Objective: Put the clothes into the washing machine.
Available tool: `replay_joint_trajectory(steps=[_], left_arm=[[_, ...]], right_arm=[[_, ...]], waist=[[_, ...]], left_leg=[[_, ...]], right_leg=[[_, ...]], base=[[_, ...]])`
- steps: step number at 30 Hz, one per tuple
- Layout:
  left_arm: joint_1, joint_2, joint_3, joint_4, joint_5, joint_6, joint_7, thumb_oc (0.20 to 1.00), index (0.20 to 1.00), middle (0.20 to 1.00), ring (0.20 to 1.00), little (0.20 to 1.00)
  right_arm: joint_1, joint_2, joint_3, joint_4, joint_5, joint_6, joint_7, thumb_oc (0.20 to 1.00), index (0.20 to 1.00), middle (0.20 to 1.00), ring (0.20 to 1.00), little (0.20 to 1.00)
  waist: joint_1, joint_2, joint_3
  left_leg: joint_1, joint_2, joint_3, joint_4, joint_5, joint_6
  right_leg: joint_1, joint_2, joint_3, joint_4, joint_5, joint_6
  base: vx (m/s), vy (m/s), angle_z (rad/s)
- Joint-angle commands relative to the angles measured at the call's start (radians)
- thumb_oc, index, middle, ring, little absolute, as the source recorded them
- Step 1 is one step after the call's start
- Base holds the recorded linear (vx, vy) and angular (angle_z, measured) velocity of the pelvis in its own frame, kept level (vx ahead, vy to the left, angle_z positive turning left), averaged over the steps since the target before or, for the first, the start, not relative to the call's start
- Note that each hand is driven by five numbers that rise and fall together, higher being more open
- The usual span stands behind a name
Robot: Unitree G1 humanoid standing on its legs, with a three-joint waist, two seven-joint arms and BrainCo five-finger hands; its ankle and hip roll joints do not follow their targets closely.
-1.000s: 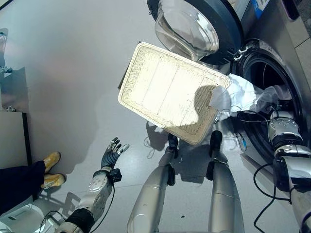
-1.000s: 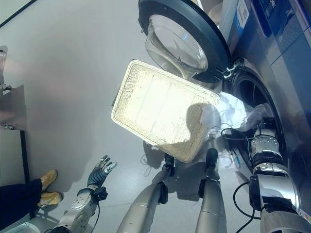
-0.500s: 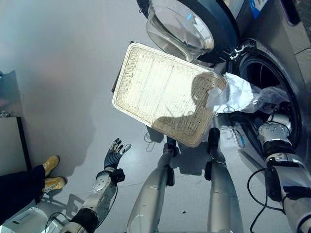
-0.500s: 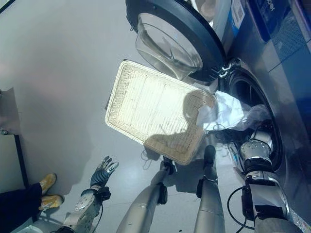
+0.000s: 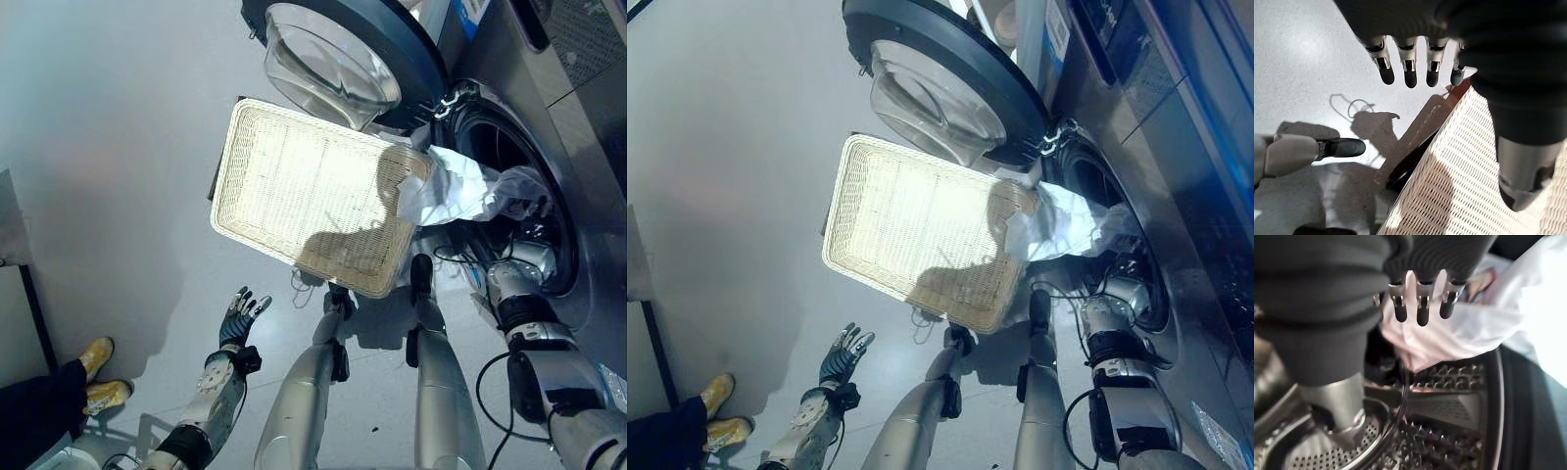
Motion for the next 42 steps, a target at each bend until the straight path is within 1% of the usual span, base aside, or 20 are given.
replay_joint_trajectory(steps=[1,5,6,10,11,13,14,21,22,23,24,25,27,29,32,35,36,38,41,42], left_arm=[[-0.018,-0.037,-0.010,0.021,0.015,-0.047,0.030,1.000,1.000,1.000,1.000,1.000],[-0.020,-0.049,-0.014,0.026,0.016,-0.053,0.033,1.000,1.000,1.000,1.000,1.000],[-0.024,-0.060,-0.018,0.028,0.017,-0.052,0.042,1.000,1.000,1.000,1.000,1.000],[-0.029,-0.072,-0.012,0.044,0.022,-0.052,0.036,1.000,1.000,1.000,1.000,1.000],[-0.030,-0.073,-0.012,0.047,0.022,-0.053,0.035,1.000,1.000,1.000,1.000,1.000],[-0.035,-0.074,-0.008,0.060,0.024,-0.053,0.024,1.000,1.000,1.000,1.000,1.000],[-0.035,-0.073,-0.006,0.064,0.025,-0.052,0.019,1.000,1.000,1.000,1.000,1.000],[-0.034,-0.073,-0.003,0.067,0.028,-0.051,0.015,1.000,1.000,1.000,1.000,1.000],[-0.041,-0.072,0.002,0.082,0.034,-0.047,0.003,1.000,1.000,1.000,1.000,1.000],[-0.041,-0.072,0.002,0.082,0.034,-0.047,0.003,1.000,1.000,1.000,1.000,1.000],[-0.052,-0.075,-0.001,0.094,0.036,-0.044,-0.002,1.000,1.000,1.000,1.000,1.000],[-0.059,-0.075,-0.005,0.098,0.035,-0.036,-0.006,1.000,1.000,1.000,1.000,1.000],[-0.066,-0.077,-0.011,0.106,0.033,-0.030,-0.011,1.000,1.000,1.000,1.000,1.000],[-0.067,-0.079,-0.016,0.111,0.038,-0.025,-0.019,1.000,1.000,1.000,1.000,1.000],[-0.069,-0.078,-0.026,0.109,0.039,-0.018,-0.021,1.000,1.000,1.000,1.000,1.000],[-0.072,-0.081,-0.033,0.109,0.040,-0.015,-0.021,1.000,1.000,1.000,1.000,1.000],[-0.066,-0.081,-0.041,0.104,0.036,-0.017,-0.023,1.000,1.000,1.000,1.000,1.000],[-0.066,-0.082,-0.047,0.099,0.038,-0.018,-0.021,1.000,1.000,1.000,1.000,1.000],[-0.068,-0.081,-0.059,0.088,0.041,-0.016,-0.014,1.000,1.000,1.000,1.000,1.000],[-0.065,-0.081,-0.065,0.081,0.037,-0.016,-0.012,1.000,1.000,1.000,1.000,1.000]], right_arm=[[0.076,-0.004,0.048,-0.049,-0.070,-0.055,-0.008,1.000,1.000,1.000,1.000,1.000],[0.098,0.025,0.093,-0.069,-0.158,-0.048,-0.036,1.000,1.000,1.000,1.000,1.000],[0.117,0.038,0.138,-0.078,-0.296,-0.018,-0.099,1.000,1.000,1.000,1.000,1.000],[0.126,0.026,0.222,-0.059,-0.602,0.104,-0.217,1.000,1.000,1.000,1.000,1.000],[0.126,0.019,0.236,-0.054,-0.642,0.136,-0.219,1.000,1.000,1.000,1.000,1.000],[0.123,0.004,0.263,-0.030,-0.673,0.185,-0.188,1.000,1.000,1.000,1.000,1.000],[0.125,0.001,0.270,-0.019,-0.658,0.211,-0.154,1.000,1.000,1.000,1.000,1.000],[0.125,-0.002,0.273,-0.009,-0.642,0.225,-0.130,1.000,1.000,1.000,1.000,1.000],[0.118,-0.011,0.271,0.048,-0.585,0.308,-0.029,1.000,1.000,1.000,1.000,1.000],[0.118,-0.011,0.271,0.048,-0.585,0.308,-0.029,1.000,1.000,1.000,1.000,1.000],[0.094,-0.019,0.262,0.107,-0.543,0.375,0.018,1.000,1.000,1.000,1.000,1.000],[0.075,-0.022,0.241,0.157,-0.465,0.455,0.063,1.000,1.000,1.000,1.000,1.000],[0.055,-0.026,0.221,0.210,-0.413,0.527,0.081,1.000,1.000,1.000,1.000,1.000],[0.032,-0.042,0.196,0.260,-0.345,0.577,0.105,1.000,1.000,1.000,1.000,1.000],[-0.005,-0.061,0.167,0.312,-0.287,0.615,0.106,1.000,1.000,1.000,1.000,1.000],[-0.030,-0.071,0.150,0.345,-0.239,0.623,0.085,1.000,1.000,1.000,1.000,1.000],[-0.044,-0.080,0.130,0.366,-0.168,0.634,0.081,1.000,1.000,1.000,1.000,1.000],[-0.054,-0.083,0.119,0.375,-0.149,0.635,0.080,1.000,1.000,1.000,1.000,1.000],[-0.074,-0.089,0.111,0.384,-0.102,0.617,0.095,1.000,1.000,1.000,1.000,1.000],[-0.083,-0.092,0.104,0.383,-0.058,0.596,0.133,1.000,1.000,1.000,1.000,1.000]], waist=[[-0.023,0.084,0.018],[-0.028,0.085,0.018],[-0.031,0.086,0.018],[-0.030,0.088,0.018],[-0.029,0.088,0.018],[-0.025,0.088,0.018],[-0.022,0.087,0.018],[-0.020,0.086,0.018],[-0.011,0.087,0.018],[-0.011,0.087,0.018],[-0.001,0.093,0.018],[0.009,0.102,0.018],[0.016,0.109,0.018],[0.024,0.118,0.018],[0.033,0.126,0.018],[0.038,0.132,0.018],[0.043,0.137,0.018],[0.045,0.140,0.018],[0.051,0.144,0.018],[0.052,0.148,0.018]], left_leg=[[-0.032,-0.044,0.004,0.019,-0.018,-0.033],[-0.031,-0.047,0.008,0.016,-0.015,-0.034],[-0.030,-0.050,0.011,0.016,-0.014,-0.033],[-0.036,-0.053,0.009,0.022,-0.012,-0.034],[-0.038,-0.053,0.009,0.023,-0.012,-0.035],[-0.045,-0.054,0.005,0.031,-0.013,-0.036],[-0.046,-0.054,0.003,0.032,-0.014,-0.036],[-0.047,-0.054,0.002,0.035,-0.014,-0.036],[-0.056,-0.055,-0.007,0.049,-0.016,-0.037],[-0.056,-0.055,-0.007,0.049,-0.016,-0.037],[-0.066,-0.054,-0.011,0.058,-0.016,-0.038],[-0.069,-0.053,-0.018,0.065,-0.016,-0.039],[-0.068,-0.054,-0.024,0.070,-0.017,-0.041],[-0.070,-0.054,-0.028,0.082,-0.019,-0.042],[-0.076,-0.054,-0.033,0.095,-0.021,-0.045],[-0.080,-0.051,-0.032,0.101,-0.022,-0.047],[-0.085,-0.048,-0.036,0.107,-0.025,-0.048],[-0.087,-0.047,-0.037,0.107,-0.025,-0.047],[-0.093,-0.046,-0.038,0.110,-0.024,-0.048],[-0.096,-0.044,-0.039,0.112,-0.023,-0.049]], right_leg=[[0.013,0.061,-0.044,0.082,-0.111,0.019],[0.015,0.058,-0.039,0.070,-0.103,0.020],[0.017,0.053,-0.037,0.062,-0.096,0.020],[0.017,0.048,-0.040,0.056,-0.090,0.019],[0.016,0.047,-0.041,0.056,-0.089,0.019],[0.012,0.044,-0.046,0.061,-0.092,0.017],[0.013,0.043,-0.049,0.062,-0.093,0.017],[0.014,0.042,-0.052,0.064,-0.094,0.017],[0.007,0.040,-0.065,0.081,-0.104,0.014],[0.007,0.040,-0.065,0.081,-0.104,0.014],[-0.004,0.038,-0.076,0.105,-0.119,0.011],[-0.012,0.040,-0.083,0.137,-0.138,0.007],[-0.015,0.040,-0.090,0.160,-0.154,0.002],[-0.020,0.037,-0.100,0.185,-0.169,-0.003],[-0.028,0.035,-0.110,0.213,-0.185,-0.008],[-0.034,0.036,-0.116,0.229,-0.195,-0.012],[-0.042,0.036,-0.120,0.245,-0.205,-0.015],[-0.047,0.037,-0.122,0.251,-0.209,-0.016],[-0.056,0.038,-0.128,0.264,-0.216,-0.020],[-0.061,0.040,-0.127,0.274,-0.223,-0.023]], base=[[0.01,0.101,-0.11],[0.01,0.076,-0.18],[0.03,0.077,-0.13],[0.02,0.038,-0.02],[0.00,0.000,0.00],[0.00,0.000,0.00],[0.00,0.000,0.00],[0.01,-0.008,0.02],[0.04,-0.042,0.00],[0.07,-0.074,0.00],[0.06,-0.075,0.01],[0.07,-0.099,0.10],[0.05,-0.077,0.30],[0.04,-0.071,0.27],[0.03,-0.069,0.16],[0.02,-0.065,0.19],[0.02,-0.068,0.17],[0.01,-0.075,0.14],[0.00,-0.071,0.04],[0.01,-0.038,0.01]])
